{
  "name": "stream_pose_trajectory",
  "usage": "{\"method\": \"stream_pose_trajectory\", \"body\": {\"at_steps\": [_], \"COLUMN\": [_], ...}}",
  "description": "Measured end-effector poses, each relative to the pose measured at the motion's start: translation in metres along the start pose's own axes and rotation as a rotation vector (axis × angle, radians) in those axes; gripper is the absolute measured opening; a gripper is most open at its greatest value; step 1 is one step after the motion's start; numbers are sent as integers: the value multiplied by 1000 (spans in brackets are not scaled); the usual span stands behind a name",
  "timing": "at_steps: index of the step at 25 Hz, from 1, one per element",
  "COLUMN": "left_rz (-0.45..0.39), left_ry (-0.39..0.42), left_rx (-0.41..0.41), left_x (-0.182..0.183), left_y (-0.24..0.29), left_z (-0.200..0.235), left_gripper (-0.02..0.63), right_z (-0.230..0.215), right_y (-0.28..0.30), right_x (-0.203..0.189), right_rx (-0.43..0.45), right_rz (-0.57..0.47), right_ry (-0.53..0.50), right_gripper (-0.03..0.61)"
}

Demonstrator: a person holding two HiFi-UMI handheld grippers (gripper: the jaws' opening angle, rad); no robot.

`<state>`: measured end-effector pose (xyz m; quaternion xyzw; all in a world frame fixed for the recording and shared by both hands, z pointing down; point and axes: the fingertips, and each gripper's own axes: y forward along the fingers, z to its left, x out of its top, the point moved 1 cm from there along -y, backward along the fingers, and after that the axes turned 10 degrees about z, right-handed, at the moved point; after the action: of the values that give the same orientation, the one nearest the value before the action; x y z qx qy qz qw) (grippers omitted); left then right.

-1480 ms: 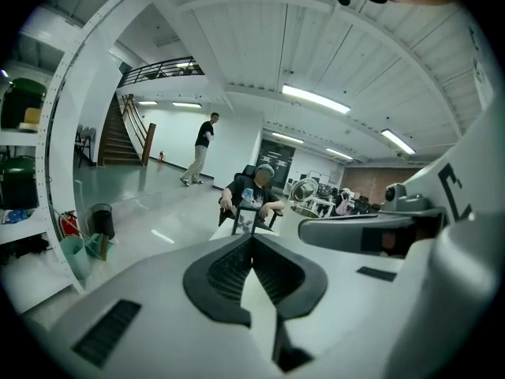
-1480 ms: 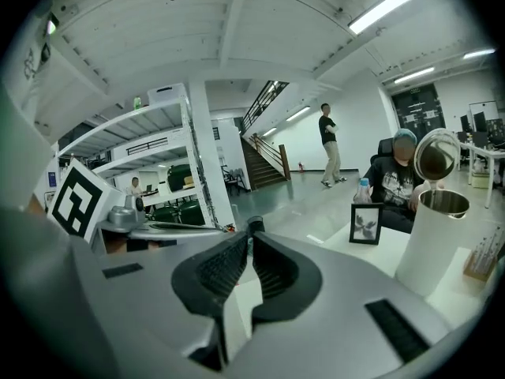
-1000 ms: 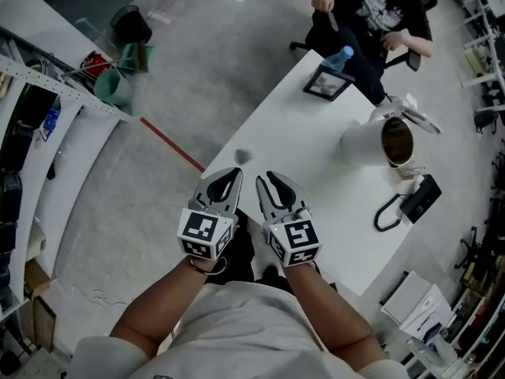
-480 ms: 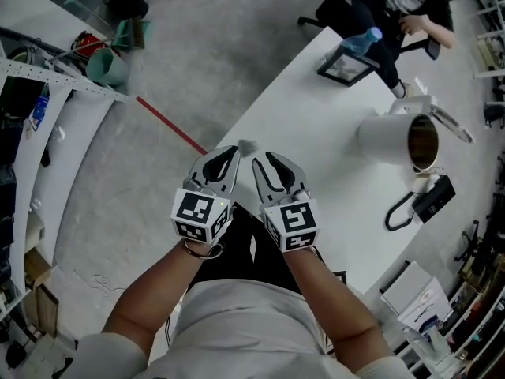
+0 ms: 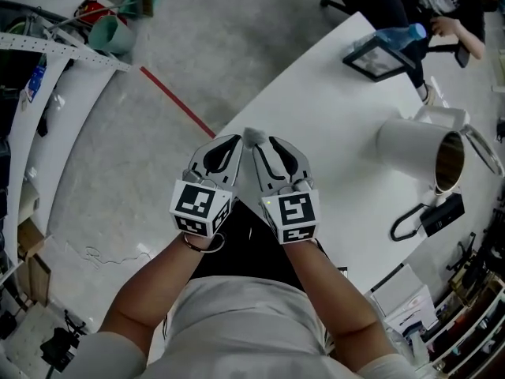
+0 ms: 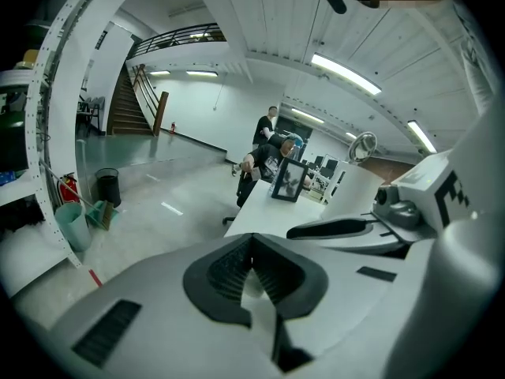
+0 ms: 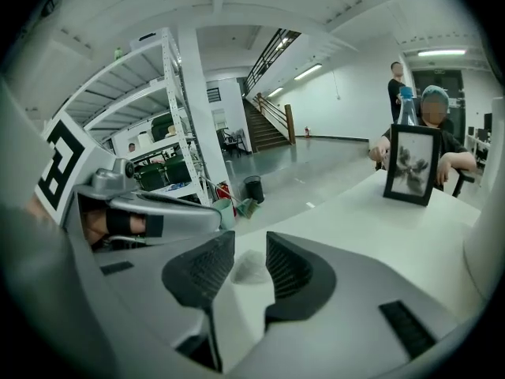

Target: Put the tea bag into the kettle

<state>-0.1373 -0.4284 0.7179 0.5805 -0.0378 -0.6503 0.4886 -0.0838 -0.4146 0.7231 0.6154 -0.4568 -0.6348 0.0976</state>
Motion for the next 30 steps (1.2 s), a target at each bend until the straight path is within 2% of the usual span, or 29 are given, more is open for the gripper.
{"method": "stream_pose_trajectory", "body": {"at_steps": [9,14,21,30], "left_rz": [0,8,7,-11], "left_ry": [-28,-31,-37,-9], "left_rx": [24,33,25,25], "left_x": [-10,-15,-19,-6], "left_y": [11,12,10,-5], "left_z": [6,12,9,-2], "left_gripper": [8,8,8,8], "right_z": [-2,-5,-2,3], "right_y": [20,25,26,4], "right_x": [-13,-19,-25,-13], "right_rx": [16,-11,-20,-18], "right_rz": [39,68,73,51], "right_ry": [-8,-15,-28,-20], "right_gripper": [127,124,21,14]}}
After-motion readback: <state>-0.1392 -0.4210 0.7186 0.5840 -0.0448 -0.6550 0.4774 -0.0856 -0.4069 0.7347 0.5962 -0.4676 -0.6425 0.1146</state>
